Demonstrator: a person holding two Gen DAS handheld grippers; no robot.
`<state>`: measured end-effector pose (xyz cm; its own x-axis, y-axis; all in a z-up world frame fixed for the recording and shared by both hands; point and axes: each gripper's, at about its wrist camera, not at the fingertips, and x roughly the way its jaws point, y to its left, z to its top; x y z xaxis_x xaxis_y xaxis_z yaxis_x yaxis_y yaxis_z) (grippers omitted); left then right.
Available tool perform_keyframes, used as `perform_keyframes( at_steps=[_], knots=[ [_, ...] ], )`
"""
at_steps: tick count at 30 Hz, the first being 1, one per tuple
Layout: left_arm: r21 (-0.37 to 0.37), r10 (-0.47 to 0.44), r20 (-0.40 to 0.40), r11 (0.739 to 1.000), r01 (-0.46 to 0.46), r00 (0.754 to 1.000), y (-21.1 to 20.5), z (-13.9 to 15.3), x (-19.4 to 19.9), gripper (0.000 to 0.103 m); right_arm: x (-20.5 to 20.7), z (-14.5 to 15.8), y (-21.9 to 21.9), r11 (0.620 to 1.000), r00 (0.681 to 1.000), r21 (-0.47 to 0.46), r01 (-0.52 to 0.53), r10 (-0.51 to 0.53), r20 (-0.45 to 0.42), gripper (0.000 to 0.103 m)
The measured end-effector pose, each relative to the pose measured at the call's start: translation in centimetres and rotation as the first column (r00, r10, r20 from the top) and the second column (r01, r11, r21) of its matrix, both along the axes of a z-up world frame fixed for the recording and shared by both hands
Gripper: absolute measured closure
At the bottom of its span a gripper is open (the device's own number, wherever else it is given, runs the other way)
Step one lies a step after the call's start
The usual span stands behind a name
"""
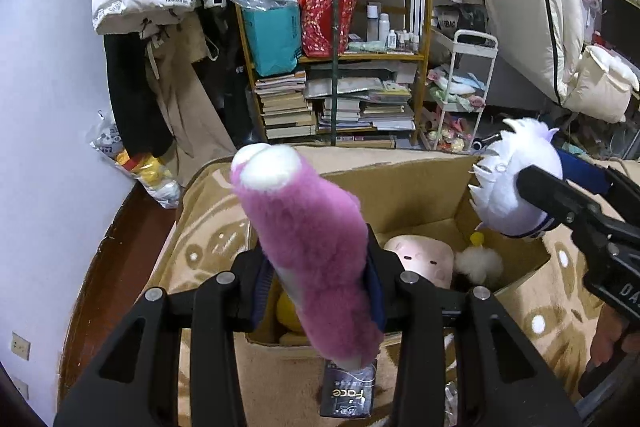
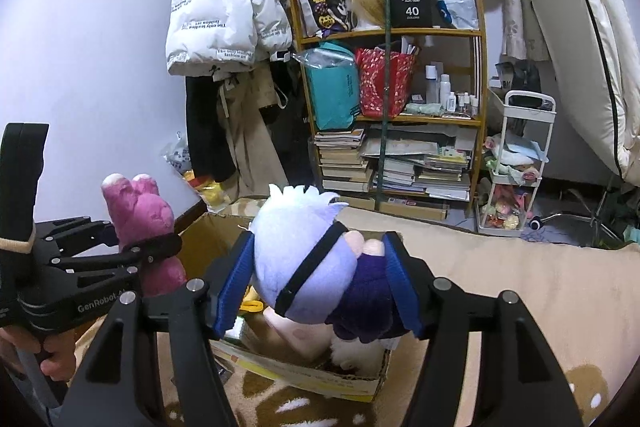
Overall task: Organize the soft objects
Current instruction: 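Lower both plushes into the box and open both grippers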
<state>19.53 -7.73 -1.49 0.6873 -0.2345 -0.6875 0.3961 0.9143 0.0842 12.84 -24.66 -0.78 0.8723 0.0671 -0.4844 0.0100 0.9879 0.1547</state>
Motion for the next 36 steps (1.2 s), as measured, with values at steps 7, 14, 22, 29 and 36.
perform_keyframes(
  at_steps=[7, 14, 22, 29, 36],
  knots=[
    [-0.054, 0.013, -0.046, 0.998, -0.016, 0.999, 0.4, -0.8, 1.0, 0.049, 0.2, -0.6, 0.2, 0.999, 0.999, 0.015, -0.038, 0.037, 0.012, 0.035],
    [-0.036, 0.052, -0.051, 0.998, -0.054, 0.997, 0.8, -1.5, 1.1, 0.025, 1.0, -1.7, -0.4, 0.996, 0.998, 0.072, -0.054, 0.057, -0.038, 0.028],
    [-0.010, 0.077, -0.047, 0.997, -0.078, 0.996, 1.5, -1.2, 0.6, 0.023, 1.3, -2.0, -0.9, 0.993, 0.995, 0.100, -0.056, 0.064, -0.080, 0.015],
    [0.046, 0.097, -0.028, 0.994, -0.096, 0.995, 2.2, -0.6, -1.1, 0.016, 0.6, -1.4, -0.2, 0.998, 0.996, 0.054, -0.046, 0.050, -0.074, 0.004],
    [0.074, 0.120, -0.007, 0.990, -0.119, 0.993, 3.1, 0.7, -3.4, 0.010, -1.1, -0.9, 1.2, 0.999, 0.997, 0.003, -0.033, 0.033, -0.076, 0.000]
  ],
)
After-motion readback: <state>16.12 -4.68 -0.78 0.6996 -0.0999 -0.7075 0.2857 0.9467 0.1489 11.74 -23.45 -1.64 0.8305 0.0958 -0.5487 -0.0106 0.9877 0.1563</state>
